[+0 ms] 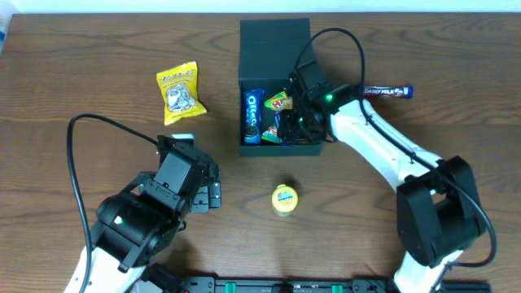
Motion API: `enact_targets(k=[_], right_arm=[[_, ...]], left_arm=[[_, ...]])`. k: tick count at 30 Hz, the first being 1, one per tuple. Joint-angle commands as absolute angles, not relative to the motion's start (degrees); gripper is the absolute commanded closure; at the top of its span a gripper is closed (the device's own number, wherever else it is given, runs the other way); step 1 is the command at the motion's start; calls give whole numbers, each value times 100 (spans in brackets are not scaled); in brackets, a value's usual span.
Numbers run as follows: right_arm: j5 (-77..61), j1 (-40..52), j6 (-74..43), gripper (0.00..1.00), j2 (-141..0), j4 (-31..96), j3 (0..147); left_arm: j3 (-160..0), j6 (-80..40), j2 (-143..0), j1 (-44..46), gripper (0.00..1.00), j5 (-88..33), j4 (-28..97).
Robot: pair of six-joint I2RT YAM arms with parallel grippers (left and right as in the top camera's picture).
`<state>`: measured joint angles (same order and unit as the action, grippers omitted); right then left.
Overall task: Pack container
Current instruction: 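Carry the Eclipse tin with the right gripper into the black box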
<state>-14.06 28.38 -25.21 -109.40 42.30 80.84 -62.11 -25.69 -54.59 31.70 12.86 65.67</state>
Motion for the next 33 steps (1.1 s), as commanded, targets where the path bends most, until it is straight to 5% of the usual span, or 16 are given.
enact_targets(k=[1,33], right_arm=[[-1393,2711,-2703,99,-10940,4198,8138],[-1400,2740,-2742,99,-11428,3804,8132]], left_arm=[[-6202,-2615,-5448,3151,5,1391,6582],[-6202,-2615,-5448,3151,5,1391,6582]])
